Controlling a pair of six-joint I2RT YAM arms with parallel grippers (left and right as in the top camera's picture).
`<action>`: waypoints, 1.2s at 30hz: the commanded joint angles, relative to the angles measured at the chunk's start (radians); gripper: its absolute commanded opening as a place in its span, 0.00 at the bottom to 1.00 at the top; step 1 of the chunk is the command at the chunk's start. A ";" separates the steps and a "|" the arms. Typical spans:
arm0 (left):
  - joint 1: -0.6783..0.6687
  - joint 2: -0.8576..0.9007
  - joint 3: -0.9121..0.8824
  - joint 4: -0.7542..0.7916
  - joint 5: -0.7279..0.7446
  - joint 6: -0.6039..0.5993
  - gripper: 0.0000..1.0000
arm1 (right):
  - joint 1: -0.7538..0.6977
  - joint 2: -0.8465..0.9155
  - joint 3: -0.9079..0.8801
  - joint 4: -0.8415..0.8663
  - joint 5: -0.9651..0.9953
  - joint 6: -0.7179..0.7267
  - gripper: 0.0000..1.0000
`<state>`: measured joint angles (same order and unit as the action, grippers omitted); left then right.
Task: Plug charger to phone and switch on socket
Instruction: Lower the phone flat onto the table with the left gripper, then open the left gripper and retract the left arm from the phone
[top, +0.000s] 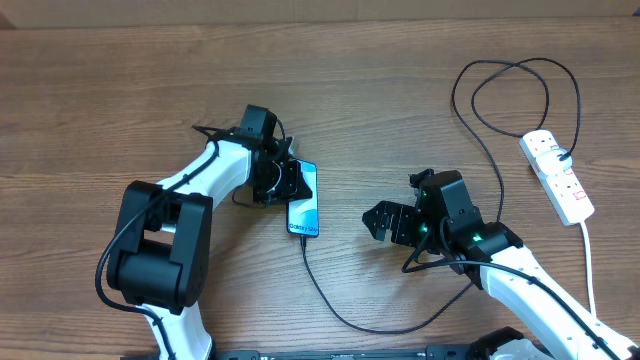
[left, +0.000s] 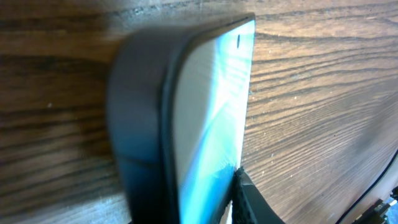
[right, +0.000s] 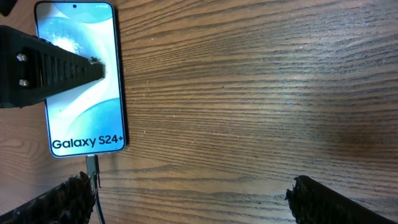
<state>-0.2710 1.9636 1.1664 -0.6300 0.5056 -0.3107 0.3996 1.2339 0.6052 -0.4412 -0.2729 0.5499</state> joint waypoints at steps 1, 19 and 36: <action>0.002 0.028 -0.082 0.019 -0.098 0.008 0.19 | -0.002 0.003 0.023 0.005 0.011 -0.001 1.00; 0.010 0.028 -0.118 0.027 -0.112 -0.011 0.45 | -0.002 0.003 0.023 0.009 0.011 -0.001 1.00; 0.089 0.028 -0.117 -0.008 -0.113 -0.043 0.56 | -0.002 0.003 0.023 0.009 0.037 0.000 1.00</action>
<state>-0.2062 1.9259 1.1057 -0.6266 0.5781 -0.3256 0.3996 1.2339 0.6052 -0.4385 -0.2546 0.5499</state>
